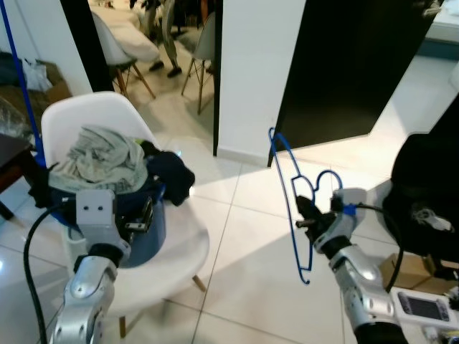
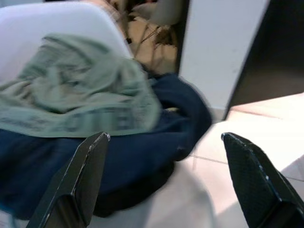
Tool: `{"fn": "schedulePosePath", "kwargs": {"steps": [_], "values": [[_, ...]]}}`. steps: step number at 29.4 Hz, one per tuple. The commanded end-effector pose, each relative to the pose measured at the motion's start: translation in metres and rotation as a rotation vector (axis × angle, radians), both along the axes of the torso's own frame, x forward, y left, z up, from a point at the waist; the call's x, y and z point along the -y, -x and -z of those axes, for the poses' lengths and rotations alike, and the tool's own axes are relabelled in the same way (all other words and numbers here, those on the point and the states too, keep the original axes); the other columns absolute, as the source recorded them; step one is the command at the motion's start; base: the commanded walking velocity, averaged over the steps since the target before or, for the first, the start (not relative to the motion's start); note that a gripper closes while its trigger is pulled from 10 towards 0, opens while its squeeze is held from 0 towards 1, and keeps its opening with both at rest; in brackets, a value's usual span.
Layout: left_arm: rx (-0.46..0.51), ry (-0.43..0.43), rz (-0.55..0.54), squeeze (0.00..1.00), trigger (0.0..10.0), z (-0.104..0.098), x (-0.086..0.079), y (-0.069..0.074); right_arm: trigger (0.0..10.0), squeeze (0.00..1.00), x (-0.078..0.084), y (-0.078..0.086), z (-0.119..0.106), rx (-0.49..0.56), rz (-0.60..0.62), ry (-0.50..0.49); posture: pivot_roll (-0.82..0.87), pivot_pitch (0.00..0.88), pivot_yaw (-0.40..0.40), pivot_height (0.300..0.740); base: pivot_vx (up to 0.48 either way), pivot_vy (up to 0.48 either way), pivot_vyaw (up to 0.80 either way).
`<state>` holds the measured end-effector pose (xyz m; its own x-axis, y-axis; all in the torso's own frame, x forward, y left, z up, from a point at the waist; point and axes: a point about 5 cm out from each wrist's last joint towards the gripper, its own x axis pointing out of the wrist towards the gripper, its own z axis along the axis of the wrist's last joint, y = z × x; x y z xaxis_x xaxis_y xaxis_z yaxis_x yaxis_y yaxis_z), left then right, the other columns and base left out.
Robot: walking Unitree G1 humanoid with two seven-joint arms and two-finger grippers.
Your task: Hang hanger
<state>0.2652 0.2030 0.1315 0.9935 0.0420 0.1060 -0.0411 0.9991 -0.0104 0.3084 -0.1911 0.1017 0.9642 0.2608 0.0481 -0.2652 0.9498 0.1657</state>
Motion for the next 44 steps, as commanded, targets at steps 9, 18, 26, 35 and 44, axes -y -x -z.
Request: {"fn": "schedulePosePath", "kwargs": {"steps": [9, 18, 26, 35, 44], "values": [[0.038, -0.043, 0.027, 0.00, 10.0, -0.016, 0.004, -0.004, 10.0, 0.00, 0.000, 0.000, 0.003, -0.022, 0.003, -0.011, 0.03, 0.087, -0.024, 0.740, 0.286, 0.000, 0.00], [0.056, -0.042, -0.010, 0.00, 10.0, -0.024, -0.001, -0.005, 10.0, 0.00, 0.000, 0.002, 0.002, -0.011, -0.014, 0.028, 0.03, 0.086, -0.022, 0.740, 0.280, 0.000, 0.62], [0.004, 0.021, -0.065, 0.00, 10.0, -0.016, -0.003, -0.005, 10.0, 0.00, 0.000, 0.001, 0.001, -0.005, -0.020, 0.027, 0.04, 0.079, -0.023, 0.740, 0.034, 0.000, 0.80], [-0.027, 0.084, -0.087, 0.00, 10.0, -0.012, -0.005, -0.005, 10.0, 0.00, -0.001, 0.001, 0.001, -0.004, -0.028, 0.029, 0.04, 0.075, -0.028, 0.740, 0.000, 0.000, 0.80], [-0.049, 0.279, 0.084, 0.00, 10.0, -0.014, 0.006, -0.031, 10.0, 0.00, -0.001, -0.002, 0.002, -0.024, 0.009, 0.004, 0.04, 0.070, -0.025, 0.740, 0.000, 0.000, 0.06]]}}
